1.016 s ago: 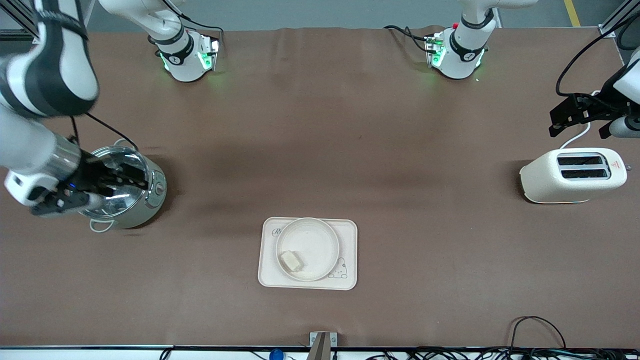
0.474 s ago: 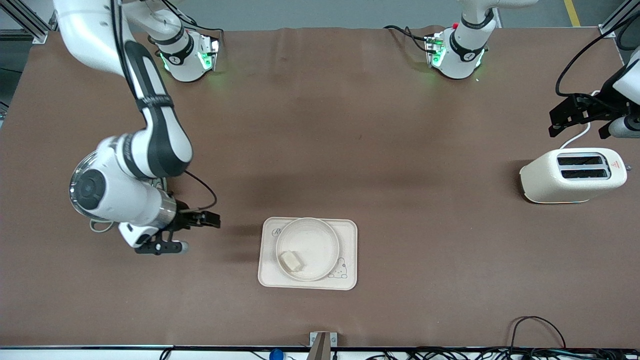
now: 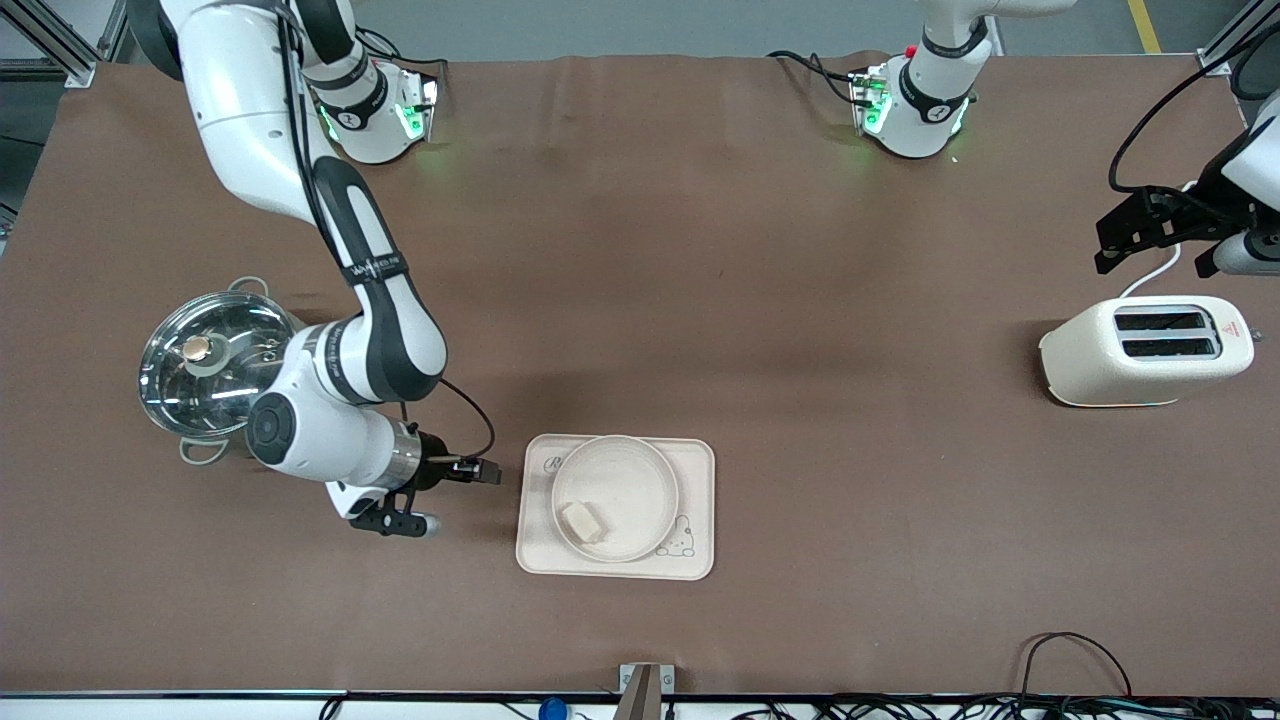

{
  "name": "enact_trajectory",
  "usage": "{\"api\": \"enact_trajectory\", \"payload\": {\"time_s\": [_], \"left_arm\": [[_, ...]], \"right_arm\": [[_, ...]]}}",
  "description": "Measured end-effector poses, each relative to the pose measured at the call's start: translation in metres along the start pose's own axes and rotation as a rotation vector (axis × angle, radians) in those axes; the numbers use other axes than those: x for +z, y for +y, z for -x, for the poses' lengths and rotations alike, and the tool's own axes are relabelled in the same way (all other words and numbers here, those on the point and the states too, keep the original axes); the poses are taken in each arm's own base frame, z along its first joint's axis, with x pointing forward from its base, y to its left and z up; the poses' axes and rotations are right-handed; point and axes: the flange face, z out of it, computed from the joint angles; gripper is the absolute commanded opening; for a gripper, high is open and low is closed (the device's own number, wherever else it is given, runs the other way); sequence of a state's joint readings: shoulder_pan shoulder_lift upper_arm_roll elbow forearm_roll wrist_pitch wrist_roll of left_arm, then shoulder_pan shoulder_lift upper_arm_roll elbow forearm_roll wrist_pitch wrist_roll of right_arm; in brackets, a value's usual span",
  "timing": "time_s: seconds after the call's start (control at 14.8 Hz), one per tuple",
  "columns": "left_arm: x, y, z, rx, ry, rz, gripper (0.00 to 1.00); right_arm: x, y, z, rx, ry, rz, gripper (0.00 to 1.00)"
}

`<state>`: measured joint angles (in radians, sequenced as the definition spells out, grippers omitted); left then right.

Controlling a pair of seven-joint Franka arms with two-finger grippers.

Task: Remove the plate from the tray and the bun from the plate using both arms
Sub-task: 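Reach the right gripper toward the white plate rim on the tray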

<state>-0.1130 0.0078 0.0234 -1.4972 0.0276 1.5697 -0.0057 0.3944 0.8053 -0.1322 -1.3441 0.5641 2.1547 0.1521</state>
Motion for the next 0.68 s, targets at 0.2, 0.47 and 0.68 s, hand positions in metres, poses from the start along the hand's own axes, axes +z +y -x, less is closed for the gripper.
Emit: {"api": "enact_trajectory", "payload": {"time_s": [0.2,0.47,0.68], "left_arm": [[0.0,0.0,0.0,-0.001,0.0,0.0,1.0],[0.0,0.0,0.0,0.0,0.0,0.0,1.0],[0.0,0.0,0.0,0.0,-0.001,0.0,1.0]], "right_arm": [[0.026,-0.014,-0.001,0.025,-0.012,-0.014,0.59],[0.046,-0.022,-0.003,0.04,-0.008,-0.024,0.56],[0.065,-0.04,0.003,0.034,0.019,-0.03,0.54]]}}
